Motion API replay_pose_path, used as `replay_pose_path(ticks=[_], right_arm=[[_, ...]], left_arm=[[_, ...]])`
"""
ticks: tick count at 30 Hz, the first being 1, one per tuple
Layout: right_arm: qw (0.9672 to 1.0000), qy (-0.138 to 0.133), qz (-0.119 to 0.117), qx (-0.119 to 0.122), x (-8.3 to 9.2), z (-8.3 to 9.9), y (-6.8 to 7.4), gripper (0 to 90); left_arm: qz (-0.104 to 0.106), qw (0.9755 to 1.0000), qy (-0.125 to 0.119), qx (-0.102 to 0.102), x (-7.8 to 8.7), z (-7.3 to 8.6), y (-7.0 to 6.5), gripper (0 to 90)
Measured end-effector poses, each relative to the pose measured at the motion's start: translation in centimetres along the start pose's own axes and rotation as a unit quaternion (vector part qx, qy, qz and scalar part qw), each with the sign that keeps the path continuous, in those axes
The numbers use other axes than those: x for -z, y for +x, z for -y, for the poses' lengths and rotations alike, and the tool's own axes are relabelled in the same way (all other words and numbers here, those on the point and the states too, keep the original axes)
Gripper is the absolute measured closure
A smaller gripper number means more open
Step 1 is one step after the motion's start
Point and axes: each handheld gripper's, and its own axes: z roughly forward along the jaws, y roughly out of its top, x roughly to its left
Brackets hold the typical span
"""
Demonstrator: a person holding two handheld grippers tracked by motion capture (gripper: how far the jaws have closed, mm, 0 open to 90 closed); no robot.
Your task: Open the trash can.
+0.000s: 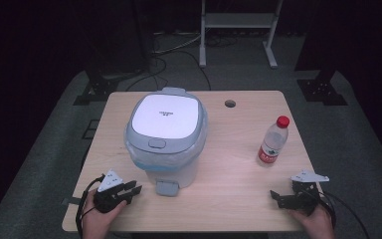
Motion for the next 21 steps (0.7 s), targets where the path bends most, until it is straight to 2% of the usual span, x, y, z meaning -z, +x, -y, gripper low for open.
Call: replay_pose_path(ticks=[3,5,8,12,21], right_arm=[[1.0000,0.000,0.000,0.000,0.0,0.0,0.0,1.2],[1.0000,0.000,0.000,0.000,0.0,0.0,0.0,1.2],[1.0000,0.000,0.000,0.000,0.0,0.0,0.0,1.2],[1.0000,0.000,0.000,0.000,0.0,0.0,0.0,1.2],[1.0000,0.001,0.001,0.001,-0.2,-0.2,0.0,0.7]], left_arm=[[0.007,0.9999,-0.009,0.011,0.5,-0.4,-0.3,86.1],[0.014,0.9998,-0.008,0.011,0.6,-0.7,-0.6,89.5],[0.030,0.9995,-0.004,0.014,0.6,-1.1,-1.3,89.6],[0.043,0.9990,-0.005,0.004,0.3,-1.8,-2.5,89.7],[0.072,0.9974,-0.005,0.002,-1.7,-3.0,-4.1,89.8]])
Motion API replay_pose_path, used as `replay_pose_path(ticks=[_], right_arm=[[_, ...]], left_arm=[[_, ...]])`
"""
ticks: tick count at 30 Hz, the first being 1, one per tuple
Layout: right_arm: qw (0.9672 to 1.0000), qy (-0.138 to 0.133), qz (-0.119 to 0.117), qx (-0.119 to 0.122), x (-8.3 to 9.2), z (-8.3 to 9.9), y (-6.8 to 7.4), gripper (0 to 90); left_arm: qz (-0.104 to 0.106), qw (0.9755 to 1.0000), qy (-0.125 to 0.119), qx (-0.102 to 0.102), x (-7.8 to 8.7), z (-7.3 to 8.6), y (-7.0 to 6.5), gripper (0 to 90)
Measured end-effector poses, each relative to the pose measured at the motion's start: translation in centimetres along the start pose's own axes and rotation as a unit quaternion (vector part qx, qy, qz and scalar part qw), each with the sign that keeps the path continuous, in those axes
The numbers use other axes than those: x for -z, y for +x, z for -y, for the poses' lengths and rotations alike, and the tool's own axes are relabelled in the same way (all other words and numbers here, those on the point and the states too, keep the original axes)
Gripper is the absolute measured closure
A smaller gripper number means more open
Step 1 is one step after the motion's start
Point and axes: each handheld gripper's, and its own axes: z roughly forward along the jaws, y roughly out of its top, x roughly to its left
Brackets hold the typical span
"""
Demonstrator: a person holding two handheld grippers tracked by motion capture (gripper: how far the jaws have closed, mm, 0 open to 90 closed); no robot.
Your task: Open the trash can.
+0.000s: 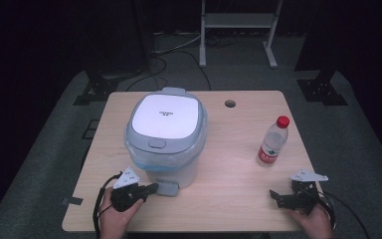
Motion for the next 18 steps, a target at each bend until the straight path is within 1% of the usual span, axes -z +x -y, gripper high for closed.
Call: replay_pose_path(ticks=[3,4,7,8,10,13,15,16,17,18], right_arm=[[1.0000,0.000,0.000,0.000,0.0,0.0,0.0,0.7],[1.0000,0.000,0.000,0.000,0.0,0.0,0.0,0.7],[1.0000,0.000,0.000,0.000,0.0,0.0,0.0,0.7],[1.0000,0.000,0.000,0.000,0.0,0.0,0.0,0.7],[1.0000,0.000,0.000,0.000,0.0,0.0,0.0,0.7],[1.0000,0.000,0.000,0.000,0.0,0.0,0.0,0.7],[1.0000,0.000,0.000,0.000,0.0,0.0,0.0,0.7],[1.0000,0.000,0.000,0.000,0.0,0.0,0.0,0.7],[1.0000,0.000,0.000,0.000,0.0,0.0,0.0,0.7],[1.0000,0.000,0.000,0.000,0.0,0.0,0.0,0.7]], left_arm=[[0.005,0.9999,-0.002,-0.009,-0.6,-0.5,-0.5,89.8],[0.005,0.9999,0.002,-0.013,-0.8,-0.6,-0.6,89.8],[0.001,0.9999,0.000,-0.016,-1.2,-1.0,-1.0,89.8],[-0.001,0.9998,-0.001,-0.021,-1.4,-1.1,-1.0,89.8],[-0.005,0.9998,-0.001,-0.022,-1.8,-1.0,-1.1,89.8],[-0.004,0.9997,-0.003,-0.022,-2.0,-0.9,-1.0,89.8],[-0.009,0.9997,-0.002,-0.025,-2.1,-0.8,-1.0,89.8],[-0.020,0.9998,-0.002,-0.007,-2.1,-0.6,-1.1,89.8],[-0.020,0.9997,0.000,-0.012,-2.2,-0.5,-1.0,89.8],[-0.012,0.9999,-0.001,-0.008,-2.3,-0.4,-0.9,89.8]])
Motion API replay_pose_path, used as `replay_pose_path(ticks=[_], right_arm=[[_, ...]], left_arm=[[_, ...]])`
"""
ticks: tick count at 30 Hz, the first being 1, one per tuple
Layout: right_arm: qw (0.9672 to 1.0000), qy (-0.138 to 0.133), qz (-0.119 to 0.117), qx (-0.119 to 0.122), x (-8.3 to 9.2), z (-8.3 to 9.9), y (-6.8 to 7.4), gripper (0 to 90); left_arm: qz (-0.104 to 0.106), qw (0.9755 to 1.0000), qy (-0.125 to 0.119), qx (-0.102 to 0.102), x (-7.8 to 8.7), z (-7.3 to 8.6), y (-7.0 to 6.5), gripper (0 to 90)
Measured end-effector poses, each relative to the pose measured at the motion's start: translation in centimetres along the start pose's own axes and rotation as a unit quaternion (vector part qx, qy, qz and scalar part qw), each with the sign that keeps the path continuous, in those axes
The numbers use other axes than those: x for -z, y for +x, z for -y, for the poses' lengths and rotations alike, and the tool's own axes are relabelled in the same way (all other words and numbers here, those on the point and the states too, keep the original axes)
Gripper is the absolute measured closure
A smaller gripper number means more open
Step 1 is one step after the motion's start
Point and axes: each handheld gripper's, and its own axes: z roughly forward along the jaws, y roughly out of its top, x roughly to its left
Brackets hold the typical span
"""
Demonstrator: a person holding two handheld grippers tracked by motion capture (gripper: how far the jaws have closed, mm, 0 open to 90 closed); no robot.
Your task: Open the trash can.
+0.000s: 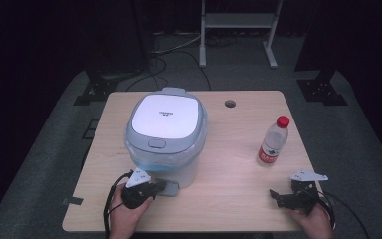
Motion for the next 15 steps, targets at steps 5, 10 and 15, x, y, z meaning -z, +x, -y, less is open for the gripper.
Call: replay_pose_path(ticks=[5,10,15], right_arm=[[1.0000,0.000,0.000,0.000,0.00,0.00,0.00,0.7],[1.0000,0.000,0.000,0.000,0.00,0.00,0.00,0.7],[1.0000,0.000,0.000,0.000,0.00,0.00,0.00,0.7]], left_arm=[[0.012,0.9999,0.002,0.004,-0.49,0.33,0.14,89.8],[0.005,1.0000,0.006,0.002,-0.95,0.48,0.16,89.8],[0.005,0.9999,0.010,-0.001,-1.05,0.54,0.19,90.0]])
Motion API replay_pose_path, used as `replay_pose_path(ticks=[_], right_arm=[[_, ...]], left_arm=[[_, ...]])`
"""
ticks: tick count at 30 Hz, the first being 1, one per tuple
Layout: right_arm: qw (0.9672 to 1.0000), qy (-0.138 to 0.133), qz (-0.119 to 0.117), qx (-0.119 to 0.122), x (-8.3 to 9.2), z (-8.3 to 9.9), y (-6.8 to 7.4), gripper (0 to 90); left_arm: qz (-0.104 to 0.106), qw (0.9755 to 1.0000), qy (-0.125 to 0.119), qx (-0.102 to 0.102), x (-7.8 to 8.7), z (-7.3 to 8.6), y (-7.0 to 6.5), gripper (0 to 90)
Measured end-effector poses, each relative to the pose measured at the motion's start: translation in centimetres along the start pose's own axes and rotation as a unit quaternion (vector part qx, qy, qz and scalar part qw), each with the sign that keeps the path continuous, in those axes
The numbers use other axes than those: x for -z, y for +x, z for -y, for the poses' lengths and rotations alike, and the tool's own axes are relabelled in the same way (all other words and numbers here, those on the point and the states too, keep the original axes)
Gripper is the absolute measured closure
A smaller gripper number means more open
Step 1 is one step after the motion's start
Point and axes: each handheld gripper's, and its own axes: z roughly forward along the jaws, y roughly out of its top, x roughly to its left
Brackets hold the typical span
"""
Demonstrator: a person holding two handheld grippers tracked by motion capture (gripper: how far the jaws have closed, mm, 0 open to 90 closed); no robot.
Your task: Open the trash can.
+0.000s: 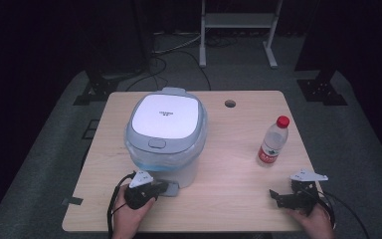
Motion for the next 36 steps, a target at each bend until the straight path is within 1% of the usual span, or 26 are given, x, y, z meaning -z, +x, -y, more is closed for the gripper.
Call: replay_pose_path(ticks=[4,8,9,11,17,20,24,28,32,36], right_arm=[[1.0000,0.000,0.000,0.000,0.00,0.00,0.00,0.7],[1.0000,0.000,0.000,0.000,0.00,0.00,0.00,0.7],[1.0000,0.000,0.000,0.000,0.00,0.00,0.00,0.7],[1.0000,0.000,0.000,0.000,0.00,0.00,0.00,0.7],[1.0000,0.000,0.000,0.000,0.00,0.00,0.00,0.7],[1.0000,0.000,0.000,0.000,0.00,0.00,0.00,0.7],[1.0000,0.000,0.000,0.000,0.00,0.01,0.00,0.7],[1.0000,0.000,0.000,0.000,-0.01,0.00,0.00,0.7],[1.0000,0.000,0.000,0.000,0.00,0.00,0.00,0.7],[1.0000,0.000,0.001,-0.001,0.04,0.02,-0.03,0.7]], left_arm=[[0.001,1.0000,0.001,0.003,-0.02,0.05,0.09,90.0],[-0.019,0.9996,0.008,-0.020,-0.11,0.00,-0.47,90.0],[-0.021,0.9996,0.008,-0.020,-0.14,0.00,-0.55,90.0],[-0.023,0.9996,0.004,-0.017,-0.19,0.06,-0.46,90.0],[-0.022,0.9997,-0.001,-0.013,-0.26,0.19,-0.31,89.9],[-0.025,0.9996,0.002,-0.015,-0.31,0.22,-0.39,90.0],[-0.019,0.9998,0.001,-0.010,-0.38,0.37,-0.23,90.0],[-0.022,0.9997,0.005,-0.012,-0.50,0.43,-0.28,89.9],[-0.017,0.9998,0.004,-0.007,-0.55,0.55,-0.10,89.9],[-0.016,0.9998,0.005,-0.006,-0.63,0.67,-0.07,89.9]])
